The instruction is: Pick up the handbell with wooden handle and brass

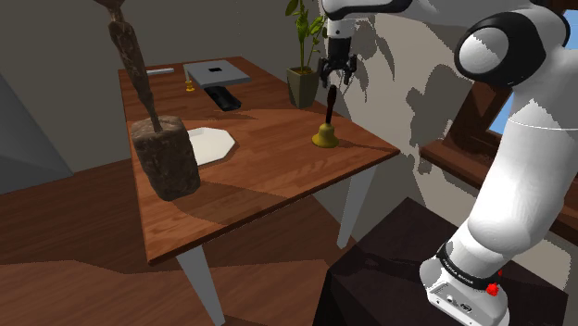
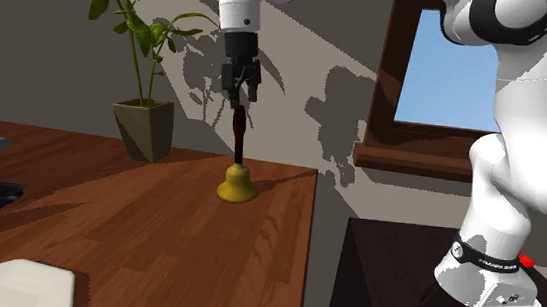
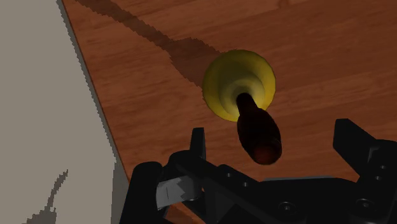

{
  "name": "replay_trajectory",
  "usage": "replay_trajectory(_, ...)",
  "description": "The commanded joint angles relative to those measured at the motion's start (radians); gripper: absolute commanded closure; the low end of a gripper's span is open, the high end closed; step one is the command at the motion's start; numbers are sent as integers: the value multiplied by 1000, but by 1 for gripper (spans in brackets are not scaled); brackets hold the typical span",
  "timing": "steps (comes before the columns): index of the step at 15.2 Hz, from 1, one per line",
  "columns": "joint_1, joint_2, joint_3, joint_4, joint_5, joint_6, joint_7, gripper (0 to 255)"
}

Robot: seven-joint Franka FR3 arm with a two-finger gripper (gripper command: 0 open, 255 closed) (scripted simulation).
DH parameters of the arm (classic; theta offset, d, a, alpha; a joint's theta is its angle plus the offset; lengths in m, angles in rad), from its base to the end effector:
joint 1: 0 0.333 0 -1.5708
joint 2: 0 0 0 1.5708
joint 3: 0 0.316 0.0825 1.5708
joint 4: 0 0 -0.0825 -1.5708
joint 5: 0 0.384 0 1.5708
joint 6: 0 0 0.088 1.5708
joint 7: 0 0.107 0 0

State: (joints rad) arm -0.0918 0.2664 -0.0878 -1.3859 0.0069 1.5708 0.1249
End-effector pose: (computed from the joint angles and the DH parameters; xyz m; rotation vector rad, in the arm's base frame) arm 0.6222 -0.1051 0.5538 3.0892 -0.4710 -0.1265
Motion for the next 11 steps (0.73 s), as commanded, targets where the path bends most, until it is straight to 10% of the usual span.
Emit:
replay_trajectory(1, -1, 3, -1, -20, 0, 22, -1, 0)
replay_trajectory(7, 0, -4, 0, -91, -1, 87, 0, 0)
replay_trajectory(8, 0, -5, 0, -92, -1, 87, 0, 255)
replay_trajectory(11, 0, -5, 0, -92, -1, 87, 0, 255)
